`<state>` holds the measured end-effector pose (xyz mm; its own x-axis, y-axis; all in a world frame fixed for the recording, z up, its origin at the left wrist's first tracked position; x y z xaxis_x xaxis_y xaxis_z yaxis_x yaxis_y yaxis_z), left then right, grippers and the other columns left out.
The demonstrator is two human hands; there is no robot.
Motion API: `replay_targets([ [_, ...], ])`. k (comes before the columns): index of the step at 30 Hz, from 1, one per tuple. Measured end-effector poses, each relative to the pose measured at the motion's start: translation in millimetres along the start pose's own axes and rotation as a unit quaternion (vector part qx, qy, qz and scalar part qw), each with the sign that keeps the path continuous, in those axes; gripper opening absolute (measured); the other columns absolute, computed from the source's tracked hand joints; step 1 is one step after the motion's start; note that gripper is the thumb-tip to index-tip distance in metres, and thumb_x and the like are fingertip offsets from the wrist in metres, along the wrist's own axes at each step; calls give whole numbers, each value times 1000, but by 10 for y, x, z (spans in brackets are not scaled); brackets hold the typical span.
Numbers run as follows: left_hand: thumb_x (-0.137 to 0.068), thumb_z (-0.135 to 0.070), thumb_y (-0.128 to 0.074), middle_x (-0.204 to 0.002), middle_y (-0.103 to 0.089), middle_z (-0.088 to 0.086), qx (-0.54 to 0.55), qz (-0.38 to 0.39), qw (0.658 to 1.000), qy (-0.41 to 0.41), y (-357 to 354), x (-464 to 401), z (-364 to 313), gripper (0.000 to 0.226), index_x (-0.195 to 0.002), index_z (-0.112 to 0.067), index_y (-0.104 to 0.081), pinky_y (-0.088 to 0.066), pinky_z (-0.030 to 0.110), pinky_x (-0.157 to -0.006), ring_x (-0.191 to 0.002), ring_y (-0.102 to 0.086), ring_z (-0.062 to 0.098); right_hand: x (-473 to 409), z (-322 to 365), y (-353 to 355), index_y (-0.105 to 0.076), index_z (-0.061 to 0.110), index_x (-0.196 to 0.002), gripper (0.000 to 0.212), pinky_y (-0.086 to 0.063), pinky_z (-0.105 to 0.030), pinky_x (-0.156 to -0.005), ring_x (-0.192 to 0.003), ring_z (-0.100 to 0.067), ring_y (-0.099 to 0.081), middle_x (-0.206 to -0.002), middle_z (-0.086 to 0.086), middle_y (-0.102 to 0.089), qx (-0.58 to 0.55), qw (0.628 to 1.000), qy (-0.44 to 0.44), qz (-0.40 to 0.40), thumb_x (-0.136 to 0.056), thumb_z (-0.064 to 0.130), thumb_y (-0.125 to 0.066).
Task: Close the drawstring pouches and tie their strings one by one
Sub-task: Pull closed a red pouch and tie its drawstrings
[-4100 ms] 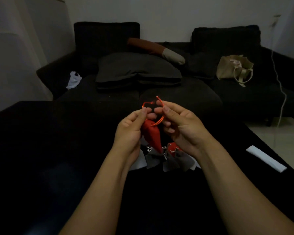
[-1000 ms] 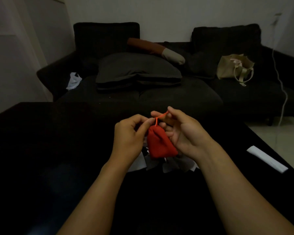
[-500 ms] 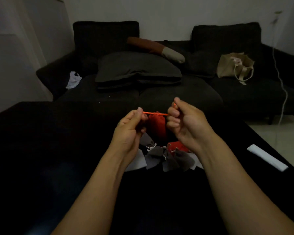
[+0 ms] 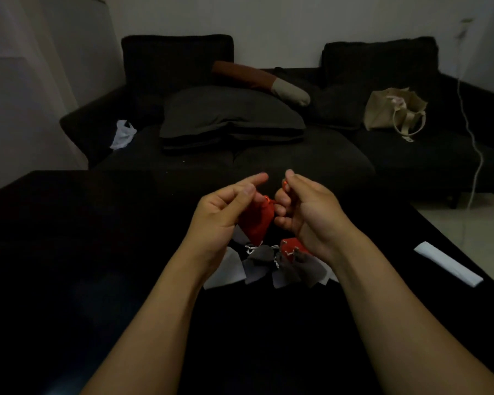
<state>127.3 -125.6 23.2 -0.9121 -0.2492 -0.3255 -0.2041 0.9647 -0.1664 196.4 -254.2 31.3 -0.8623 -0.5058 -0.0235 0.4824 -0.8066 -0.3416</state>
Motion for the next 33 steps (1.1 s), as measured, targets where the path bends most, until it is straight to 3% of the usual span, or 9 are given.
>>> replay_targets([
  [5,-94,-35,-57,-79,-70,0,-49,-23,998,11,-21,1,29,31,-69,-24,-72,-44,34,-80,-80,-57,25,-9,8,25,-42,17,-71,36,-27,-19,-40,-45,-10,-29,-53,2,-33,-40,999,8,-27,-104,30,-42],
  [9,-101,-25,-50,-72,-70,-1,-70,-30,997,30,-77,17,61,33,-75,-16,-69,-50,20,-58,-61,-62,8,33,2,-13,-51,13,-79,31,-34,-23,-40,-47,-12,-36,-54,0,-40,158,987,28,-14,-102,34,-48],
  [13,-102,-21,-49,-83,-74,2,-62,-42,997,24,-1,12,77,27,-89,-13,-72,-55,23,-67,-75,-68,11,75,75,44,-70,8,-90,31,-41,-26,-46,-49,-8,-49,-53,8,-57,322,944,72,29,-96,37,-59],
  [16,-99,-22,-54,-94,-76,6,-81,-41,995,28,70,4,100,22,-93,-18,-75,-57,29,-72,-85,-71,19,83,91,85,-77,10,-81,37,-49,-38,-63,-61,-22,-60,-71,-8,-70,430,898,66,65,-92,42,-62],
  [18,-95,-23,-59,-97,-76,7,-85,-28,995,41,84,-4,121,18,-95,-18,-76,-58,33,-77,-92,-72,24,79,80,90,-75,5,-82,39,-52,-37,-69,-67,-25,-63,-76,-12,-71,425,899,43,90,-94,39,-61],
  [21,-85,-31,-65,-99,-77,8,-91,-20,994,49,123,-16,139,21,-96,-20,-78,-52,46,-97,-103,-70,27,100,113,81,-66,-9,-82,37,-41,-13,-57,-52,2,-49,-61,1,-57,373,920,53,105,-98,24,-57],
  [23,-83,-33,-67,-103,-76,5,-94,-17,994,49,156,-17,139,22,-96,-22,-79,-48,49,-103,-108,-68,25,104,126,92,-63,-15,-84,37,-39,-8,-55,-51,6,-48,-68,0,-55,357,925,74,108,-98,18,-56],
  [28,-80,-23,-69,-100,-77,3,-82,-1,996,44,184,-17,120,15,-91,-20,-80,-53,28,-85,-99,-72,17,130,155,79,-74,-3,-89,19,-53,-15,-68,-73,-10,-69,-81,-14,-73,357,922,112,102,-90,15,-68],
  [33,-81,-14,-69,-87,-78,-1,-143,46,989,12,195,1,74,13,-87,-20,-79,-53,18,-76,-86,-73,8,126,193,46,-74,11,-94,16,-55,-23,-67,-66,-13,-67,-73,-10,-71,387,900,178,94,-79,11,-79],
])
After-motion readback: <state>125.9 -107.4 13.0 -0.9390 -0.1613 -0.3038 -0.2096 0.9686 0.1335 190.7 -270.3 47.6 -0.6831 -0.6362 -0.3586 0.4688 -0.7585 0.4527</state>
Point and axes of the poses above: each hand's wrist, its own x-axis away from the middle knuckle, its own y-axis out of the back of the hand, z = x × y, the point moved 3 cm from there along -x, towards the middle knuckle
